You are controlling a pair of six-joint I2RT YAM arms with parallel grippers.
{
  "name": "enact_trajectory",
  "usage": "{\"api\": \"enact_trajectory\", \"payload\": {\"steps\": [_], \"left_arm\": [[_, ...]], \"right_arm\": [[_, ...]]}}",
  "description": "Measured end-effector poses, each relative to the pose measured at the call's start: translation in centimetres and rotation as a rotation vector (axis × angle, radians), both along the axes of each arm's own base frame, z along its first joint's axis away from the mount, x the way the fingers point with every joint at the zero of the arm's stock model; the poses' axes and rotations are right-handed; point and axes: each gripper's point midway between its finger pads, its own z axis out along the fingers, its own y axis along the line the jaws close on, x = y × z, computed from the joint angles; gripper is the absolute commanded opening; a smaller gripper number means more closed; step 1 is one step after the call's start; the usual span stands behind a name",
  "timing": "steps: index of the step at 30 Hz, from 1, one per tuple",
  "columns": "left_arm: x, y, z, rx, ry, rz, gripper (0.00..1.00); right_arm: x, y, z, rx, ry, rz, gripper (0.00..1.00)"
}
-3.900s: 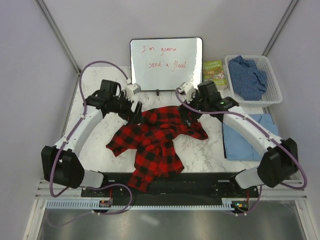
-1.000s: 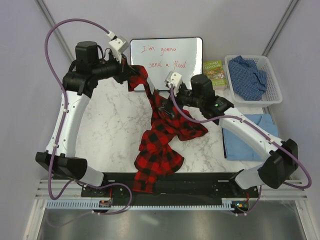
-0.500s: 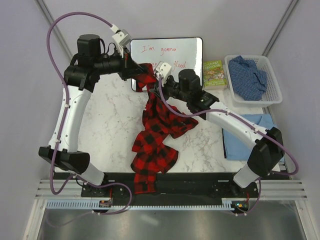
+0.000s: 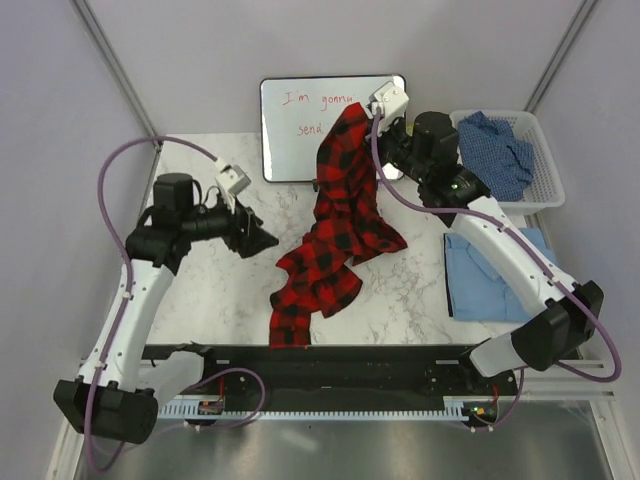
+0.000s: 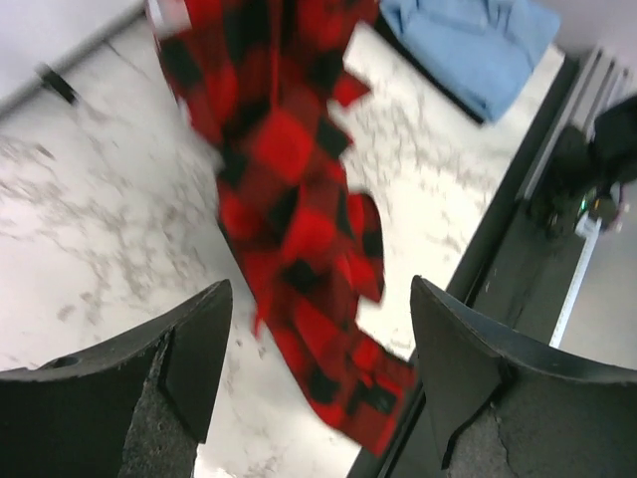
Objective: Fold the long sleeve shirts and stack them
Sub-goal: Flatten the shirt out
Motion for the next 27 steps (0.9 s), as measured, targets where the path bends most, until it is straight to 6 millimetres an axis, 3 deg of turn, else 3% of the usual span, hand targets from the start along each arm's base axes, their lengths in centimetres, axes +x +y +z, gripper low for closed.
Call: {"api": "enact_trajectory", "payload": {"steps": [3,6,10,13,16,20,24,26,27], "left_arm": [[-1.7,-0.3,-5.9,0.083,0.069,-0.055,0.82],[-3.0,-2.1,-11.7,0.209,0.15,-0.151,0.83],[-2.5,-3.7,-15.8,0.315,0.176,-0.199,0.8],[0.8,-4.0,-17.0,0.371,0.111,-0.168,0.78],[3.2,-4.5,-16.7,0.38,0.011,-0.164,0.78],[4.8,-5.6,-15.7,0.362,-0.114,-0.204,0.76],[5.3,-7.4,-15.8,0.34,-0.181,-0.289,0.73],[5.2,-8.6,-16.4,0.344,-0.188,-0.336,0.57],[5.2,-9.3,-17.0,0.35,-0.19,-0.36,0.41]], "right_arm": [[-0.7,-1.2,1.0,0.008,-0.015,-0.027,0.0],[-1.0,-1.8,0.9,0.01,-0.005,-0.034,0.0],[-0.9,-2.2,-0.4,-0.005,0.029,-0.045,0.0],[-0.8,-2.6,-0.7,-0.01,0.039,-0.052,0.0],[-0.7,-2.6,-0.7,-0.009,0.04,-0.055,0.0],[-0.6,-2.8,-0.7,-0.005,0.043,-0.061,0.0],[-0.4,-3.2,-0.8,-0.005,0.044,-0.071,0.0],[-0.4,-3.3,-0.8,-0.005,0.045,-0.077,0.0],[-0.3,-3.3,-0.8,-0.004,0.046,-0.08,0.0]]}}
